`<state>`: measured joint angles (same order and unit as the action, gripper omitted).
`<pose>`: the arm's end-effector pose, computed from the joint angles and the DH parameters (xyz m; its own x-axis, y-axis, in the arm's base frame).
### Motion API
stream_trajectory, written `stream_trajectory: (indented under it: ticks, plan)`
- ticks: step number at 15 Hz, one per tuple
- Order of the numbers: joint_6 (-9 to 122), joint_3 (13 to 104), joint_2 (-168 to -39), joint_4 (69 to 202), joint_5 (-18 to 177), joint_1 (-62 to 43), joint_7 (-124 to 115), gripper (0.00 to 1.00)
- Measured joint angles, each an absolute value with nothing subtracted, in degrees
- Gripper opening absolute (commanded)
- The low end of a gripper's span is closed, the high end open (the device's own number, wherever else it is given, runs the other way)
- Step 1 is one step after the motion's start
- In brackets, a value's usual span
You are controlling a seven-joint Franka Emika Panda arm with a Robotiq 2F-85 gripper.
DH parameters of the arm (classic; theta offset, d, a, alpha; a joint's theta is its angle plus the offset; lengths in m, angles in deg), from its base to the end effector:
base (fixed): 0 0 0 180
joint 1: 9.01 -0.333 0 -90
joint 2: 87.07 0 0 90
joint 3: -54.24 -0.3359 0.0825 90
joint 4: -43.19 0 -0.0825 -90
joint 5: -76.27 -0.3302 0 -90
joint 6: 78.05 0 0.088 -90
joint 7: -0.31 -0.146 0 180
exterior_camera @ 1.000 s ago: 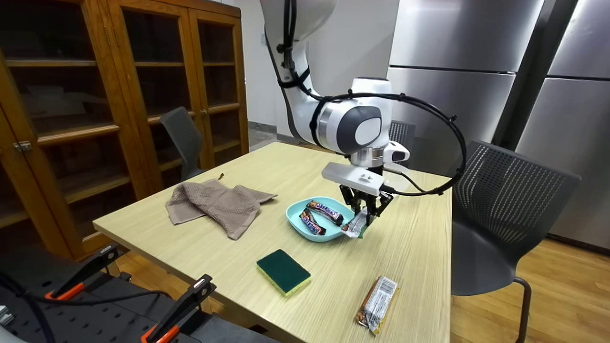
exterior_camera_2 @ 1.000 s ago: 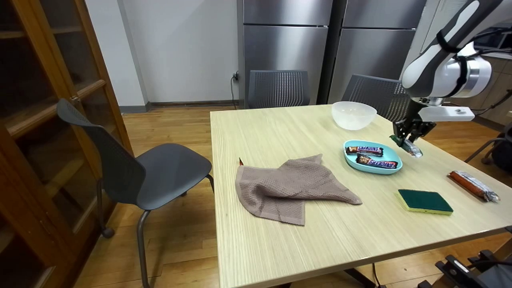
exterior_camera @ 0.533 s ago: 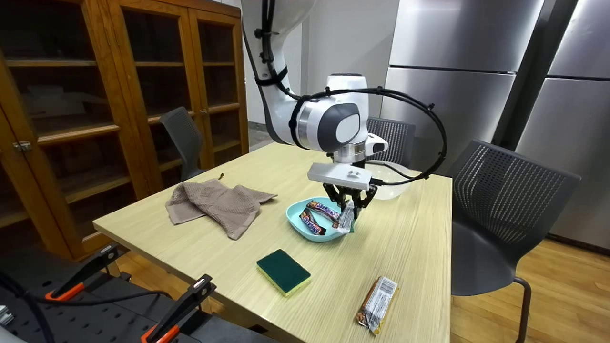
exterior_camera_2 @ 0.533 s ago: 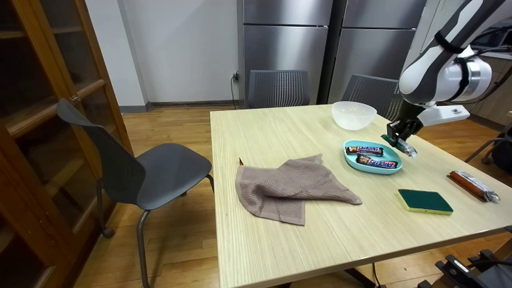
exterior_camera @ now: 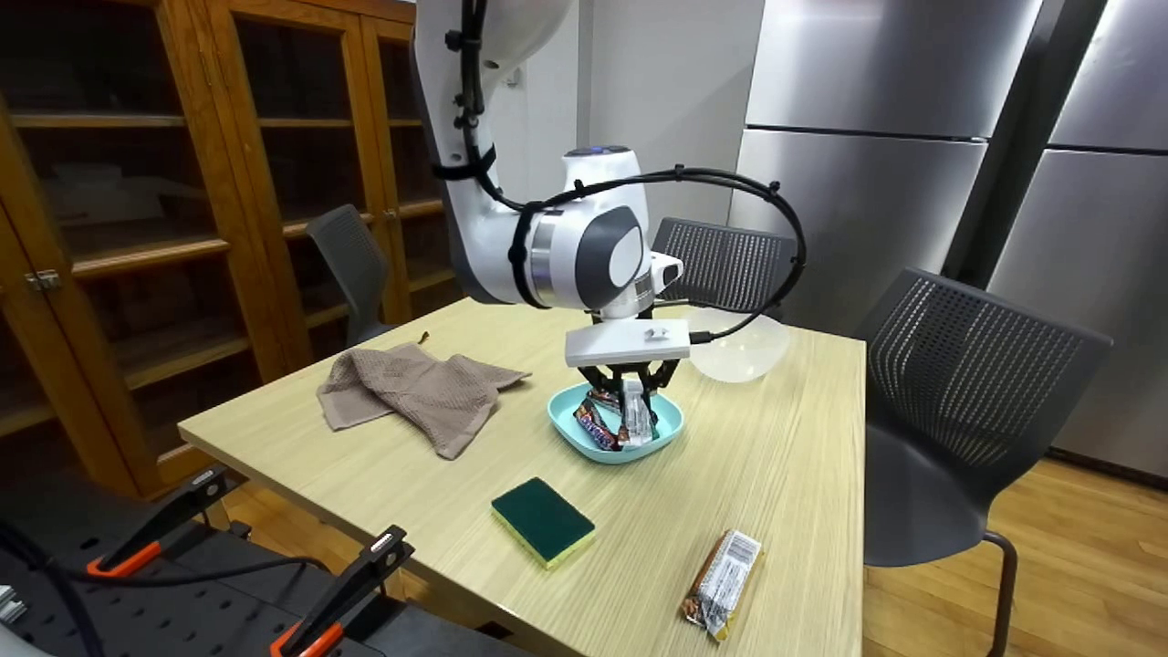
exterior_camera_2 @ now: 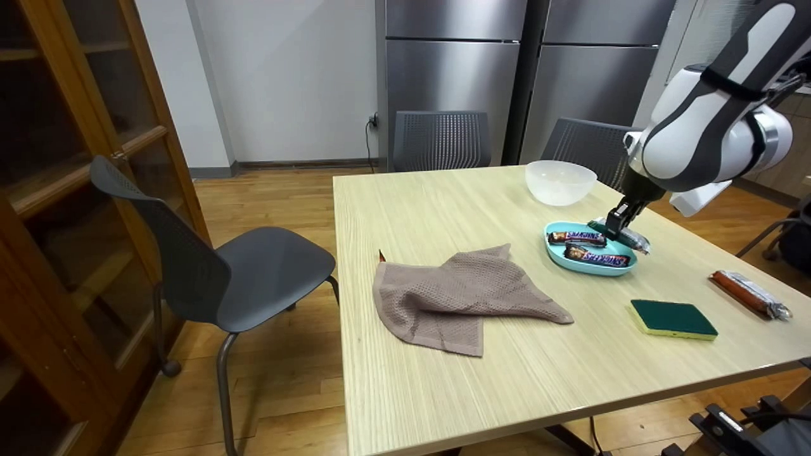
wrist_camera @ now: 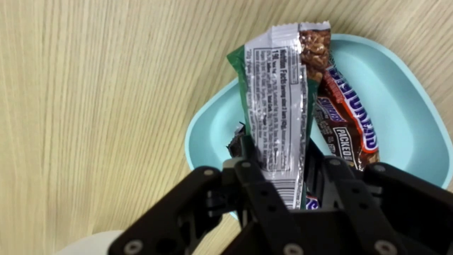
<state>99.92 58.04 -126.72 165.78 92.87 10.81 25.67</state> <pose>0.5392 -0.2097 0.1318 0.9229 0.3463 0.1685 0.3069 -0.9256 0.2214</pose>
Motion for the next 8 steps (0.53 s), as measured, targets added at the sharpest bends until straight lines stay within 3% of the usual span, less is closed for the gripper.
stream_trajectory:
  ticks: [8]
  plan:
    - [101.56,58.64,-126.76,166.85,105.29,10.84,35.63,0.09]
